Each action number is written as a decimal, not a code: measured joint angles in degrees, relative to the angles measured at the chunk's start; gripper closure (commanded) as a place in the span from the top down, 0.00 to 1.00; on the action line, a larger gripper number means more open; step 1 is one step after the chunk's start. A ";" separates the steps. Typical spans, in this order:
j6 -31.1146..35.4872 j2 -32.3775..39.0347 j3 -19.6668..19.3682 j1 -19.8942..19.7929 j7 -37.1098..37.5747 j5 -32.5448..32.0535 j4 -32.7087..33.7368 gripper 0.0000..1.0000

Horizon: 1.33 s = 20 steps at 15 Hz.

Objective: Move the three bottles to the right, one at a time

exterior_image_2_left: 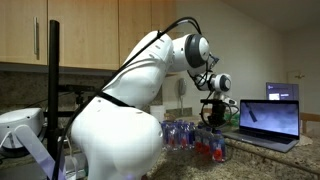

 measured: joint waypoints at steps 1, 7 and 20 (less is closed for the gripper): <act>-0.21 0.07 0.00 0.11 0.00 0.00 0.09 0.43; -0.29 0.06 -0.11 0.30 0.00 -0.02 0.31 0.80; -5.92 3.41 -0.70 0.93 -0.98 -6.12 6.97 1.00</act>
